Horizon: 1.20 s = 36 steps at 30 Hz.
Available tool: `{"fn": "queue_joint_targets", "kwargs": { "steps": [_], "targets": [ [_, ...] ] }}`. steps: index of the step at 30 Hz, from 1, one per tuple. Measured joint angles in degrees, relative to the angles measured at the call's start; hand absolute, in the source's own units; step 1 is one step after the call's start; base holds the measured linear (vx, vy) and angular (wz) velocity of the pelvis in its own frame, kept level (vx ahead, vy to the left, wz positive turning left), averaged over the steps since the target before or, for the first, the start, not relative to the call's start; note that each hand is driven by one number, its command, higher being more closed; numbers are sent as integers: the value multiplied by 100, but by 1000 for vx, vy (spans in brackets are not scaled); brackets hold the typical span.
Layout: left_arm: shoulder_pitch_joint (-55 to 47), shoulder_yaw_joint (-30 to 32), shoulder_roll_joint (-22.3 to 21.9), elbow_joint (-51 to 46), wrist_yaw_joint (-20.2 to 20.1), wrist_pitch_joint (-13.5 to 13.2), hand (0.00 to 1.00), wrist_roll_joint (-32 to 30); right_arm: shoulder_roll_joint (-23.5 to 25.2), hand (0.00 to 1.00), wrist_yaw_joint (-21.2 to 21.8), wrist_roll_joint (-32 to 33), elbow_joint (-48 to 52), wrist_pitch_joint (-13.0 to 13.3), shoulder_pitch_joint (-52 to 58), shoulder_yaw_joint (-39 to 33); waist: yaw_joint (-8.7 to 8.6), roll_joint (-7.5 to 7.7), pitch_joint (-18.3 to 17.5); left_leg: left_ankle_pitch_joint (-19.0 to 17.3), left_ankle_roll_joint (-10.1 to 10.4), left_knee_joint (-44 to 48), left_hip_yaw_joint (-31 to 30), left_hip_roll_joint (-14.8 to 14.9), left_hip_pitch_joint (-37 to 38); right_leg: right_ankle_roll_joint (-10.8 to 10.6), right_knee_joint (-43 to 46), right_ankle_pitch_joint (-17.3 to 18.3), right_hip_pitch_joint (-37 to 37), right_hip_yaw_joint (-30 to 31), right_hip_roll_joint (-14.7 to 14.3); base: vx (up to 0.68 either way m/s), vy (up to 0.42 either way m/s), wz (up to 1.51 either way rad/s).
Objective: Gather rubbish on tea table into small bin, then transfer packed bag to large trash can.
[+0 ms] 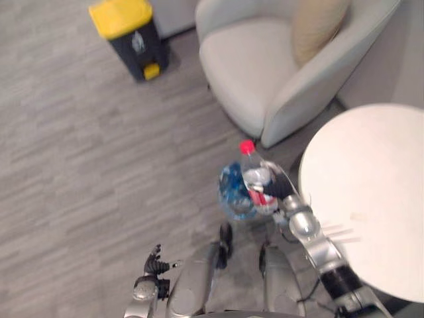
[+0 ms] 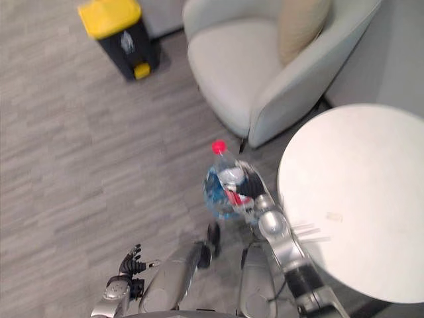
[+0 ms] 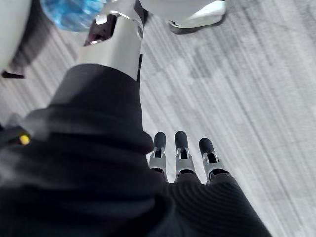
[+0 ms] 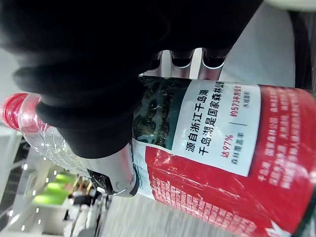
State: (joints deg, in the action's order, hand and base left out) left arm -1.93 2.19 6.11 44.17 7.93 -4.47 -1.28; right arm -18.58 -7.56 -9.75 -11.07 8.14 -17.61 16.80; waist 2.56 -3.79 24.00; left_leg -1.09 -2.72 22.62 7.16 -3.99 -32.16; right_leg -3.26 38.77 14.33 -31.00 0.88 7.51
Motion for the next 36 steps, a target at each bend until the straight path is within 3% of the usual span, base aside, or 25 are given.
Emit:
{"fn": "queue_joint_targets", "kwargs": {
  "steps": [1, 2, 6, 10, 14, 20, 28, 29, 36],
  "targets": [
    [47, 19, 4, -35, 1, -1, 0, 50, 5, 100, 3, 0, -8, 0, -105, 27, 18, -8, 61, -37, -56, 406, 12, 109, -212, 60, 66, -38, -126, -79, 9, -174, -97, 8],
    [94, 77, -7, -110, 66, -1, 0, 103, -27, 100, -34, -4, 34, 5, -321, 112, 144, 6, 114, -202, -88, 860, 54, 326, -605, 40, 389, -10, -594, -145, -41, -134, -75, -6],
    [810, 77, -44, -505, 169, -108, 0, 302, -440, 100, -255, -107, 28, -35, -1098, 154, 142, 22, 442, -184, -17, 1006, 83, 332, -1711, 22, 786, -42, -1695, -299, 78, -170, -71, 34],
    [1355, 121, -34, -808, 302, -169, 0, 462, -553, 100, -518, -162, -216, -125, -2004, 90, 172, 36, 663, -184, -16, 1533, 75, 403, -2852, 128, 1433, 67, -2783, -455, 211, -151, -47, 40],
    [1763, 141, -86, -1083, 396, -164, 0, 597, -576, 100, -824, -130, -641, -251, -2821, -28, 328, 42, 734, -172, -3, 2400, 71, 501, -4134, 153, 2374, 335, -4003, -488, 298, -114, -24, 17],
    [1909, 125, -149, -1450, 486, -203, 0, 813, -662, 100, -1220, 122, -1354, -465, -3644, -193, 449, 46, 740, -163, 6, 2743, 57, 520, -5028, 171, 2842, 492, -4867, -587, 434, -78, -6, 16],
    [1909, 116, -138, -1575, 487, -238, 0, 961, -838, 100, -1617, 358, -1539, -499, -4124, -393, 441, 47, 737, -146, 29, 2739, 77, 564, -5331, 170, 2832, 496, -5124, -656, 467, -68, 40, 4],
    [1909, 108, -137, -1575, 486, -240, 0, 961, -892, 0, -1625, 359, -1539, -499, -4171, -395, 442, 49, 736, -133, 49, 2739, 79, 564, -5333, 176, 2832, 499, -5123, -657, 470, -61, 41, 2],
    [1909, 62, -91, -1572, 485, -253, 0, 959, -956, 0, -1758, 394, -1537, -490, -4224, -530, 418, 53, 721, -124, 47, 2740, 65, 604, -5347, 221, 2827, 524, -5122, -705, 457, -61, 29, 0]
  ]
}}
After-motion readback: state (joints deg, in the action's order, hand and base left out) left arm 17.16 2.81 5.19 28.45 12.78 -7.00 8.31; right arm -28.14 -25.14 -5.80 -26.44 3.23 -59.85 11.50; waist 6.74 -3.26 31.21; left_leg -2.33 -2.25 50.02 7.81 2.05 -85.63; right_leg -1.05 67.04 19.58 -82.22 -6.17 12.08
